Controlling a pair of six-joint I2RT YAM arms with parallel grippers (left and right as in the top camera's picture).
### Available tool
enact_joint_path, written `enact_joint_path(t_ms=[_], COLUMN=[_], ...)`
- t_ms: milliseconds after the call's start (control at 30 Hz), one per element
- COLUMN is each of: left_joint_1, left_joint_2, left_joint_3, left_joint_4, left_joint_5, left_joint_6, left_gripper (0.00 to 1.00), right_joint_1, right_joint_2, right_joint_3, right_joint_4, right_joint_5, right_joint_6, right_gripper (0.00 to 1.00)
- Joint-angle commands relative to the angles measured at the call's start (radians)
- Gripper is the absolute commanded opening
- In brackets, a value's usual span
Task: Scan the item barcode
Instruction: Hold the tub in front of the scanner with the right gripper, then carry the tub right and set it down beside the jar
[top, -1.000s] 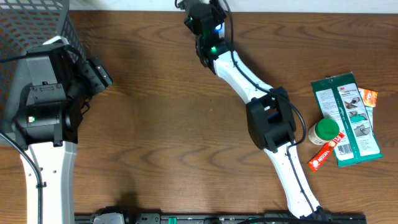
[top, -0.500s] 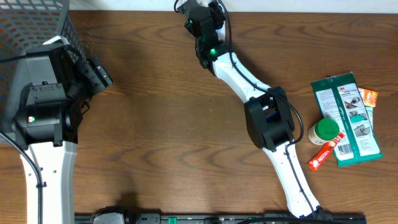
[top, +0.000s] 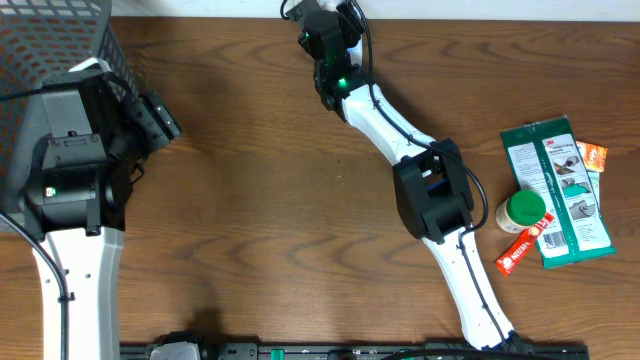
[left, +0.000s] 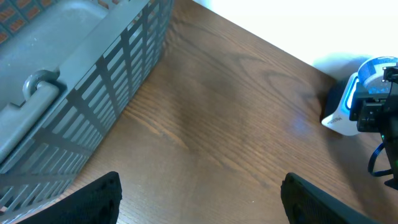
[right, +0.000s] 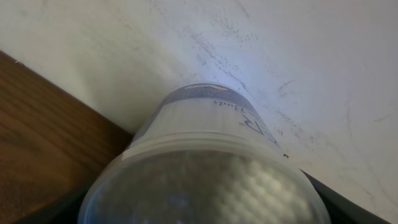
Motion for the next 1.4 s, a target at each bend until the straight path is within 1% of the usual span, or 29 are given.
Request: enact_joint_path(t_ms=[0, 167, 300, 467, 567, 700, 833, 867, 933, 1133, 1233, 1367], left_joint_1=[0.004, 0.004, 0.004, 0.004, 0.004, 0.004, 0.004, 0.004, 0.004, 0.004, 0.004, 0.004], left_joint_2=[0.002, 0.002, 0.002, 0.002, 0.002, 0.002, 0.002, 0.002, 0.002, 0.002, 0.002, 0.002], left_joint_3=[0.006, 0.006, 0.006, 0.006, 0.006, 0.006, 0.006, 0.006, 0.006, 0.006, 0.006, 0.006], left_joint_4=[-0.003, -0.003, -0.003, -0.003, -0.003, -0.003, -0.003, -0.003, -0.003, -0.003, -0.003, -0.003], left_joint_5=[-0.009, -0.009, -0.009, -0.009, -0.009, -0.009, -0.009, -0.009, -0.009, -0.009, -0.009, -0.009], left_joint_6=[-0.001, -0.001, -0.001, -0.001, -0.001, -0.001, -0.001, -0.001, -0.001, -0.001, -0.001, -0.001], left_gripper=[0.83, 0.83, 0.83, 0.83, 0.83, 0.83, 0.83, 0.83, 0.83, 0.83, 0.83, 0.84], right_joint_1=[-0.006, -0.006, -0.005, -0.001, 0.004, 0.005, 0.0, -0.002, -0.01, -0.066, -0.122, -0.229], right_joint_2=[0.009, 0.009, 0.008, -0.005, -0.043, -0.141, -0.29, -0.334, -0.413, -0.618, -0.674, -0.684], right_joint_3=[0.007, 0.007, 0.007, 0.008, 0.008, 0.008, 0.008, 0.008, 0.008, 0.008, 0.008, 0.006], right_joint_4=[0.005, 0.013, 0.04, 0.039, -0.015, -0.148, -0.324, -0.387, -0.511, -0.975, -1.204, -1.447], right_joint_5=[0.02, 0.02, 0.02, 0.038, 0.031, -0.01, -0.057, -0.059, -0.082, -0.232, -0.274, -0.289], right_joint_6=[-0.01, 0.003, 0.058, 0.089, 0.127, 0.212, 0.319, 0.365, 0.413, 0.497, 0.57, 0.665], right_gripper=[0.01, 0.01, 0.01, 0.01, 0.01, 0.01, 0.01, 0.01, 0.01, 0.01, 0.01, 0.01])
